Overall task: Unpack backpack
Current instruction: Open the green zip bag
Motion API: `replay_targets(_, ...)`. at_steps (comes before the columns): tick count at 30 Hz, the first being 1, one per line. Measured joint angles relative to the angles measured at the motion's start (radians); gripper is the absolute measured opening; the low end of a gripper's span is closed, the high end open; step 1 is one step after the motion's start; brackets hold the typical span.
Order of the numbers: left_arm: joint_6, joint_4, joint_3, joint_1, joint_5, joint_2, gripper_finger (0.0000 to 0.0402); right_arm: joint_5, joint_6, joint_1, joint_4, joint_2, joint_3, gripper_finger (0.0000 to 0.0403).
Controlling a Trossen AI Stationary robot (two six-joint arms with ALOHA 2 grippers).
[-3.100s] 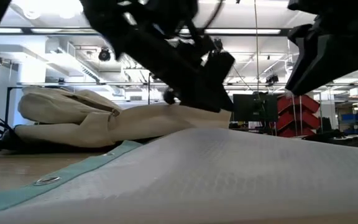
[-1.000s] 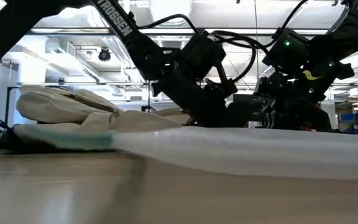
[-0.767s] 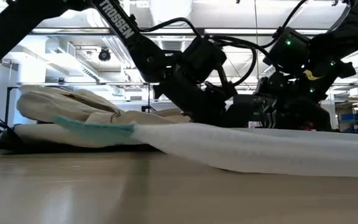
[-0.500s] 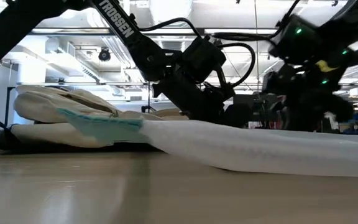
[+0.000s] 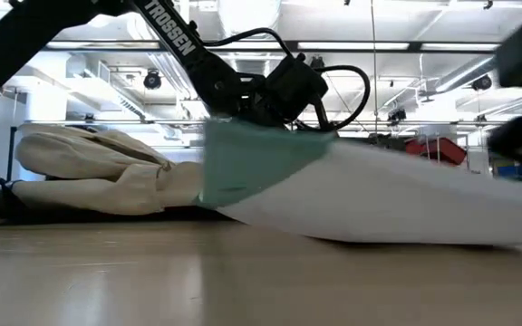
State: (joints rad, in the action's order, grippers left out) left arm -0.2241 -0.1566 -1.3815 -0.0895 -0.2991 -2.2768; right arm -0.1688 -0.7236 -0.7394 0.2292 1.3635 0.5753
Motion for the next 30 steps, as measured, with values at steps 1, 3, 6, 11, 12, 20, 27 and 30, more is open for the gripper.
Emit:
replay_targets(1, 0.001, 0.000, 0.000, 0.000, -0.008, 0.000, 0.0190, -0.023, -0.049, -0.044, -0.006, 0.014, 0.006, 0.0000)
replay_targets(3, 0.002, 0.001, 0.001, -0.001, -0.013, 0.000, 0.0190, -0.067, -0.139, -0.125, -0.024, 0.050, 0.020, 0.0000)
replay_targets(6, 0.002, -0.004, 0.001, -0.001, -0.015, 0.006, 0.0190, -0.130, -0.225, -0.211, -0.029, 0.103, 0.046, 0.0000)
replay_targets(11, 0.010, 0.020, -0.020, 0.008, 0.015, 0.045, 0.0190, -0.164, -0.268, -0.244, -0.019, 0.157, 0.079, 0.0000)
replay_targets(12, 0.015, 0.029, -0.027, 0.013, 0.025, 0.057, 0.0190, -0.164, -0.265, -0.243, -0.021, 0.161, 0.085, 0.0000)
replay_targets(20, 0.061, 0.233, -0.089, 0.125, 0.047, 0.275, 0.0190, -0.153, -0.196, -0.242, 0.022, 0.149, 0.143, 0.0030)
replay_targets(27, -0.025, 0.571, -0.051, 0.363, -0.071, 0.436, 0.0190, -0.199, -0.185, -0.208, 0.162, 0.147, 0.187, 0.0096)
replay_targets(30, -0.139, 0.696, -0.009, 0.469, -0.182, 0.448, 0.0190, -0.206, -0.140, -0.163, 0.162, 0.144, 0.192, 0.0119)
